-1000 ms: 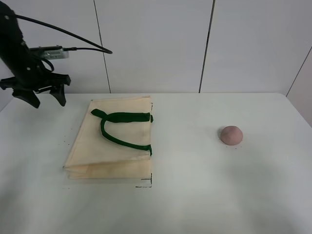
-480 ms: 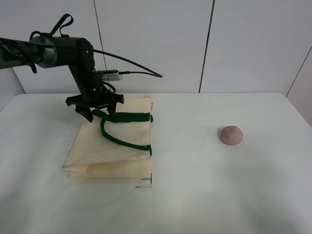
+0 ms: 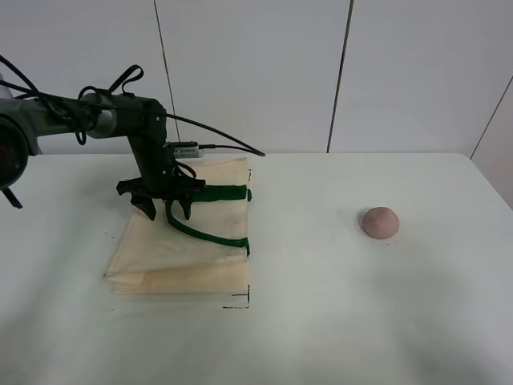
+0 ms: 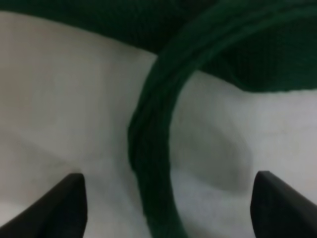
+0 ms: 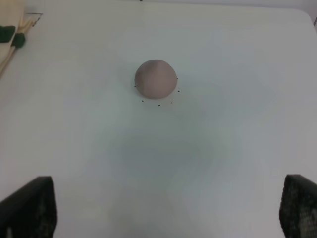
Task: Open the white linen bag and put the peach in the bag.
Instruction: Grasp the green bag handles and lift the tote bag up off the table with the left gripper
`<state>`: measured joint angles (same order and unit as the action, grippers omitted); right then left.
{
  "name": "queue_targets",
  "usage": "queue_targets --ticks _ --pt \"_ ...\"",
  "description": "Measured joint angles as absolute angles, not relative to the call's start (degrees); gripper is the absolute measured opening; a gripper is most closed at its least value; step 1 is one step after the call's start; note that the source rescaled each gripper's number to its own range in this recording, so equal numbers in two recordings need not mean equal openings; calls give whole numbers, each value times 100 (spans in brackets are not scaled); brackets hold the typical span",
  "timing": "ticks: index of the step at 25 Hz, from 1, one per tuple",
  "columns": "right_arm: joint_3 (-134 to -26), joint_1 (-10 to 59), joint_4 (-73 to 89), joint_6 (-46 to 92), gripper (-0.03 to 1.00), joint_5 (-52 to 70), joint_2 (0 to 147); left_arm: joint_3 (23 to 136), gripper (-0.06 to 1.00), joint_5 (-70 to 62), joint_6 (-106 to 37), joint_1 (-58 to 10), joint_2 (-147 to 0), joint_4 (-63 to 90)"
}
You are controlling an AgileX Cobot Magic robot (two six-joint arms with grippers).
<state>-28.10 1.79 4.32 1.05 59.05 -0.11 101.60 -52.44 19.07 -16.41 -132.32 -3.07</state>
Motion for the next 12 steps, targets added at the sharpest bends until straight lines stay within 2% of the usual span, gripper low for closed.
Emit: queue_targets --ticks 3,5,7,10,11,12 --pt "-2810 179 432 105 100 5905 -11 10160 93 -5219 1909 -1641 -13267 -317" --pt "-2810 179 432 105 100 5905 -11 10160 80 -5219 1921 -1641 -13287 -382" --pt "-2810 179 432 105 100 5905 -11 10160 59 -5225 1956 -1641 -13301 -478" --pt "-2810 179 432 105 100 5905 -11 10162 10 -5264 2028 -1641 -13301 -519" --pt "-2810 179 432 105 100 5905 -11 10185 1 -5299 2044 -1641 -13301 -524" --pt "-2810 179 432 105 100 5905 -11 10237 0 -5361 2056 -1641 -13312 -524"
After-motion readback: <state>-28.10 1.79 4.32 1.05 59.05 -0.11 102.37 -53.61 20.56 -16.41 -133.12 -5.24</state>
